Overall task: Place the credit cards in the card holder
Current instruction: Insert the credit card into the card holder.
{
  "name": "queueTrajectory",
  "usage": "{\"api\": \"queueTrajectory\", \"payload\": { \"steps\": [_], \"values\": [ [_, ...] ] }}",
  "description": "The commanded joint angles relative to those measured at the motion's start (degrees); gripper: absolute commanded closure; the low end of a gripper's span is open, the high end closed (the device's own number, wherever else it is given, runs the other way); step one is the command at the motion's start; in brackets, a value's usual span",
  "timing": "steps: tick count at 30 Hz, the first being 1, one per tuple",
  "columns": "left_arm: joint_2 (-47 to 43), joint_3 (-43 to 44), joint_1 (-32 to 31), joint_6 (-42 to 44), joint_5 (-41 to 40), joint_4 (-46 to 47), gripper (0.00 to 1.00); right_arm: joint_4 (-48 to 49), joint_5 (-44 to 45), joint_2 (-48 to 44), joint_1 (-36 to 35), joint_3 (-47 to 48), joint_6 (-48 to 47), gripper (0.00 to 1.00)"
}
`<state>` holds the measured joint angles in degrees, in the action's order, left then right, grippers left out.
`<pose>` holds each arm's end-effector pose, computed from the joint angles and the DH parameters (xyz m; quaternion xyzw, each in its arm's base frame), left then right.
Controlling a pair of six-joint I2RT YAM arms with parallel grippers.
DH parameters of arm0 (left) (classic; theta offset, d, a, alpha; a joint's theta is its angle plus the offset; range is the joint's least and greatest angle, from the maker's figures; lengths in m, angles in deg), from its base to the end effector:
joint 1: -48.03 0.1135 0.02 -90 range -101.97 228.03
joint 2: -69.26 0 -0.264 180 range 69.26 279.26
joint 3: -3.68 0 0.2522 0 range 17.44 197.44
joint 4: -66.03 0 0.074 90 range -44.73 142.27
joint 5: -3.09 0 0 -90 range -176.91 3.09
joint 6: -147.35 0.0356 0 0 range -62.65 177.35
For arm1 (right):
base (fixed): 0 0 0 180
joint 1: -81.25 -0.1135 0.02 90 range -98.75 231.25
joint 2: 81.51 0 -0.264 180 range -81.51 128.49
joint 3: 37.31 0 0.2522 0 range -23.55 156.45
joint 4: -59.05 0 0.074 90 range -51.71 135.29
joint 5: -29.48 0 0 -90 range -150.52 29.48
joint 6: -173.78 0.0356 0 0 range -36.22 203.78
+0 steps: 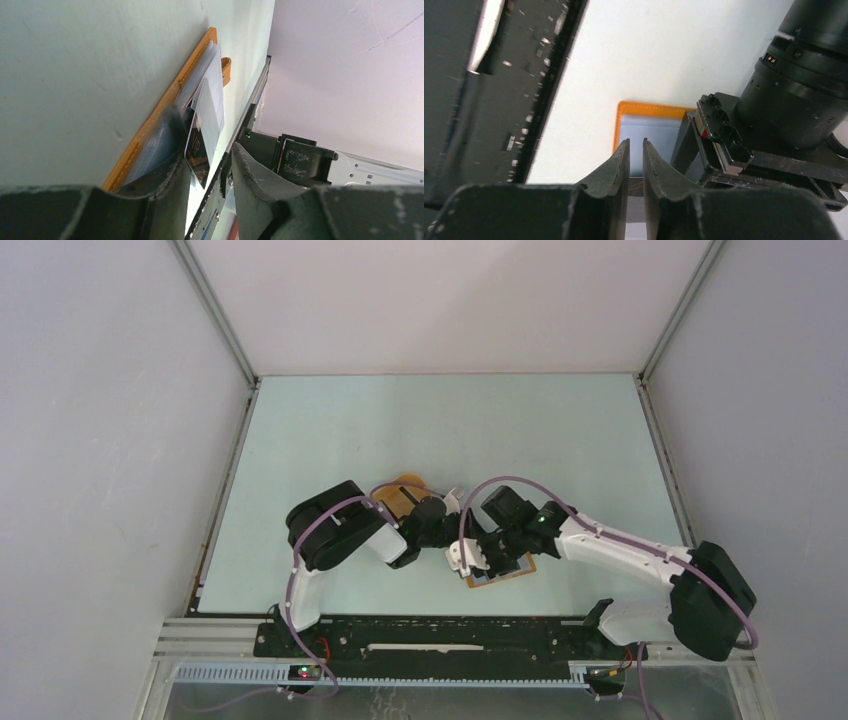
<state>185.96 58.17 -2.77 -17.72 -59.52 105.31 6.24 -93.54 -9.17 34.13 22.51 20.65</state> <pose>0.2107 -0.2843 0.0851 -0.0424 0.8192 -0.5678 0.0685 0.1419 0.1813 0.2160 -0.8031 0.4858 0.2464 0.2415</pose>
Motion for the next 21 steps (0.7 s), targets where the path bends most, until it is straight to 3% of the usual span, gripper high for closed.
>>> {"api": "queueTrajectory", "payload": {
  "steps": [1, 8, 21],
  "values": [
    [0.84, -0.32, 0.36, 1.94, -0.05, -3.38, 0.59, 9.12, 11.08, 2.53, -2.87, -1.85, -2.02, 0.78],
    [1.53, -0.02, 0.36, 2.08, 0.20, -3.44, 0.59, 12.61, 19.20, 5.82, -5.93, -3.88, -2.29, 0.78],
    [2.02, 0.36, 0.35, 2.16, 0.54, -3.47, 0.58, 13.30, 25.60, 7.56, -5.92, -5.21, -2.22, 0.78]
  ]
}}
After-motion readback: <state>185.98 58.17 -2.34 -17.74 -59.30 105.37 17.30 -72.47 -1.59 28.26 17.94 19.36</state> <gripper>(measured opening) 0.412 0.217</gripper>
